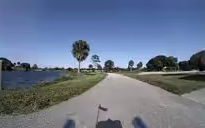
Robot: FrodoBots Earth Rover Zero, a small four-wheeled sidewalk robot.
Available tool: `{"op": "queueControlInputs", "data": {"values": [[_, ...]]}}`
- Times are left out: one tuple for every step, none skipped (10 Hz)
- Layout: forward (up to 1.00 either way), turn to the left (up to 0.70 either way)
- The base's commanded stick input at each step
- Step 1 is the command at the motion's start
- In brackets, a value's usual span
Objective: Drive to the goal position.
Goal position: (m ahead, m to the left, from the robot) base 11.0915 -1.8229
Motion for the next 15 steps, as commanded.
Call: {"op": "queueControlInputs", "data": {"values": [[0.7, 0.0], [0.7, 0.0], [0.7, 0.0], [0.7, 0.0], [0.7, 0.0], [0.7, 0.0], [0.7, 0.0], [0.7, 0.0], [0.7, 0.0], [0.7, 0.0], [0.7, 0.0], [0.7, 0.0], [0.7, 0.0], [0.7, 0.0], [0.7, 0.0]]}}
